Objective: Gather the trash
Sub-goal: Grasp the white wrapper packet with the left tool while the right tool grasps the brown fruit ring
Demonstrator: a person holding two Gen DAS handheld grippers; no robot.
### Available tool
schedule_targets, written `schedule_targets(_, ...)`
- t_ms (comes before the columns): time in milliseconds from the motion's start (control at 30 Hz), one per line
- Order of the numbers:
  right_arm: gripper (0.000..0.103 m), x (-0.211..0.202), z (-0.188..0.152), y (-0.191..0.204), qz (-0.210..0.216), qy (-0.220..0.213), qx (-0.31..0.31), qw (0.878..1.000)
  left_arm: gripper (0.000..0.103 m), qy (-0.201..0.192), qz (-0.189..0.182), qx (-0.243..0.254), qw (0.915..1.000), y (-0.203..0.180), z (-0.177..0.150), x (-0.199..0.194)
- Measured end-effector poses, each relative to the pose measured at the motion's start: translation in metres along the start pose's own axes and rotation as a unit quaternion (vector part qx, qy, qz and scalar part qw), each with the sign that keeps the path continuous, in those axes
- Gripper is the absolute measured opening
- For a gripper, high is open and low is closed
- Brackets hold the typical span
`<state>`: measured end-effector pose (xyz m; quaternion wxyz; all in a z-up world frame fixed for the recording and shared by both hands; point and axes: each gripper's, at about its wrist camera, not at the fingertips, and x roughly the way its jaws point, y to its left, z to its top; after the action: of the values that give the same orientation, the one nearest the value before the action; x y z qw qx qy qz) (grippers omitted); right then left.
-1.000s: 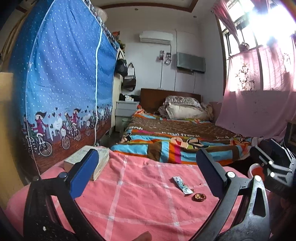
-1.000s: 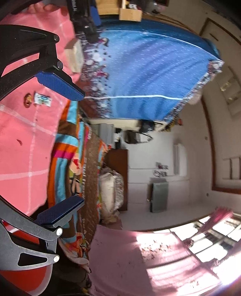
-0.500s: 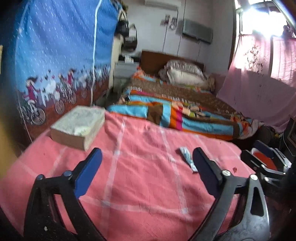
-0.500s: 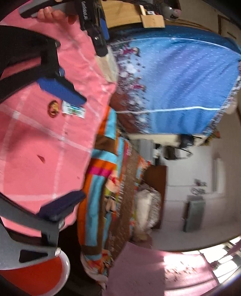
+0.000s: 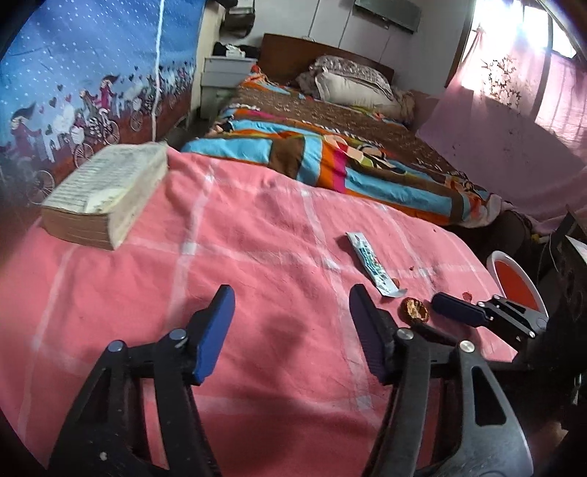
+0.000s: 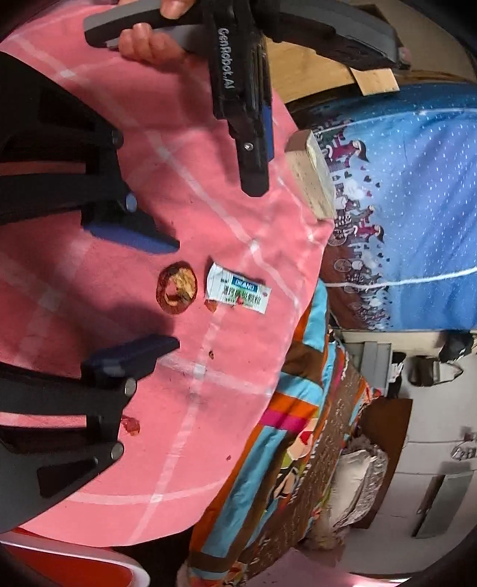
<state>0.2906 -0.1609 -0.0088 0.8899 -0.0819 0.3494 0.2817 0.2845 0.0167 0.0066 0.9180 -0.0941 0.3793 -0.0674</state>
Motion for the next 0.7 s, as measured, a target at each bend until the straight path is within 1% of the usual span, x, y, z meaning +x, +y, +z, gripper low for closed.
schedule_targets(67, 0.029, 0.000, 0.001, -0.006, 0.007, 0.002, 0.014, 1.000, 0.066, 0.009, -0.006, 0.001, 0.9999, -0.003, 0.001, 0.004)
schedule_targets(100, 0.021, 0.000, 0.001, -0.008, 0.008, 0.003, 0.019, 1.000, 0.065, 0.012, -0.008, 0.001, 0.9999, -0.003, 0.002, 0.005)
schedule_targets(133, 0.017, 0.000, 0.003, -0.008, 0.009, 0.002, 0.020, 1.000, 0.063, 0.016, -0.012, 0.001, 0.9998, -0.006, 0.002, 0.008)
schedule_targets(200, 0.013, -0.002, 0.005, -0.009, 0.007, 0.000, 0.020, 1.000, 0.060, 0.020, -0.019, 0.002, 0.9996, -0.010, 0.004, 0.010)
schedule_targets(333, 0.011, -0.008, 0.007, -0.021, -0.019, -0.005, 0.021, 1.000, 0.058, 0.027, -0.031, 0.023, 0.9989, -0.024, 0.006, 0.014)
schedule_targets(367, 0.011, -0.010, 0.006, -0.026, -0.020, -0.007, 0.025, 0.999, 0.058, 0.027, -0.032, 0.030, 0.9987, -0.028, 0.006, 0.014)
schedule_targets(467, 0.011, -0.016, 0.004, -0.035, -0.011, -0.019, 0.041, 0.999, 0.057, 0.024, -0.031, 0.042, 0.9983, -0.036, 0.009, 0.017)
schedule_targets(533, 0.011, -0.015, 0.004, -0.035, -0.003, -0.018, 0.040, 0.999, 0.049, 0.031, -0.034, 0.040, 0.9981, -0.036, 0.013, 0.022)
schedule_targets(600, 0.012, -0.013, 0.005, -0.032, -0.006, -0.014, 0.035, 0.999, 0.045, 0.039, -0.033, 0.036, 0.9980, -0.035, 0.016, 0.027)
schedule_targets(700, 0.014, -0.010, 0.007, -0.028, 0.000, -0.006, 0.023, 1.000, 0.044, 0.036, -0.026, 0.024, 0.9987, -0.026, 0.019, 0.025)
